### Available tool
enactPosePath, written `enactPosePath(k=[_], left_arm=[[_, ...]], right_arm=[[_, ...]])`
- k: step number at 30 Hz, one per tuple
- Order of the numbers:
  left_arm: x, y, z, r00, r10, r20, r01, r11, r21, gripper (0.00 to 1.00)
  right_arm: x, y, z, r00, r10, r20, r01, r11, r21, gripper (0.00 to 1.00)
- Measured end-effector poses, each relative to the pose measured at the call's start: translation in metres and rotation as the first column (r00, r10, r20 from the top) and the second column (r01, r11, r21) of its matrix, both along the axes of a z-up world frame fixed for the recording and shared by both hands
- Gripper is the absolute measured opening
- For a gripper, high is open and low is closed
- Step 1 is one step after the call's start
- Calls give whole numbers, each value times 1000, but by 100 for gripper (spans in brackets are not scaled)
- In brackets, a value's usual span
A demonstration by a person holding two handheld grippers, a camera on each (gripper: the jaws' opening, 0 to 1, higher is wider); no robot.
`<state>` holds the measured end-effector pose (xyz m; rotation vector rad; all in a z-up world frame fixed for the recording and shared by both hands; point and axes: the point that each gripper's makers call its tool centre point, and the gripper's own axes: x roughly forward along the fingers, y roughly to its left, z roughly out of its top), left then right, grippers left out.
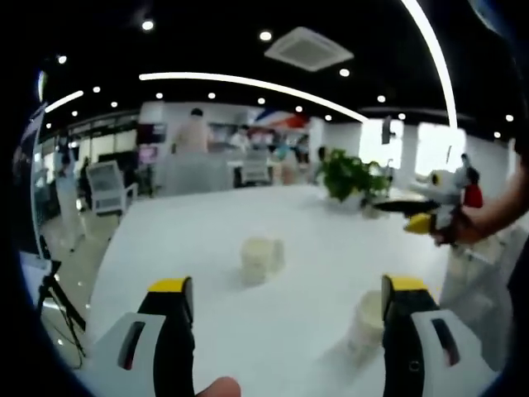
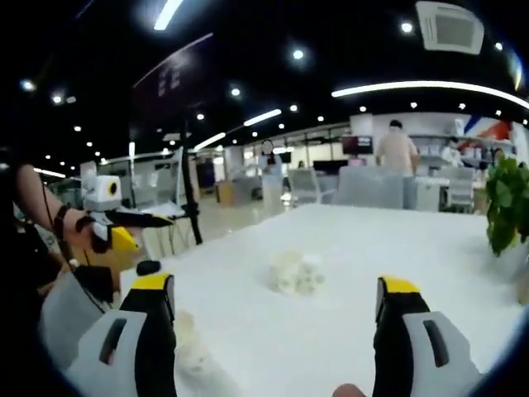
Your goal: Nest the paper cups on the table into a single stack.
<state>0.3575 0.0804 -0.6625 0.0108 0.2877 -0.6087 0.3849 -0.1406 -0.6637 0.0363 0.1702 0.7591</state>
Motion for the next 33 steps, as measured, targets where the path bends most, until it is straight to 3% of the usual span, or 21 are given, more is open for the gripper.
enactPosePath(k=[1,3,9,12,20,27,33], left_arm=[[5,-3,6,1000,17,12,-16,1000,-23,93],[10,-9,7,1000,22,21,-22,1000,-4,93],[37,-23,-2,1000,6,28,-7,999,33,92],[62,-25,-5,999,16,37,-17,1000,12,92],[110,-30,-38,1000,-12,27,12,999,30,93],[146,-39,-78,998,-62,-4,62,992,112,91],[173,-47,-97,999,-47,-20,49,996,78,91]], right_arm=[[2,-1,2,1000,7,10,-7,1000,1,100],[8,-2,4,999,25,34,-25,1000,-4,100],[21,-10,4,1000,11,28,-11,1000,1,100],[23,-10,-3,1000,-2,8,2,1000,21,100],[22,-15,-14,997,-71,-8,71,998,-1,100],[18,-21,-31,996,-83,-30,82,995,-56,97],[15,-30,-39,993,-100,-64,96,993,-67,96]])
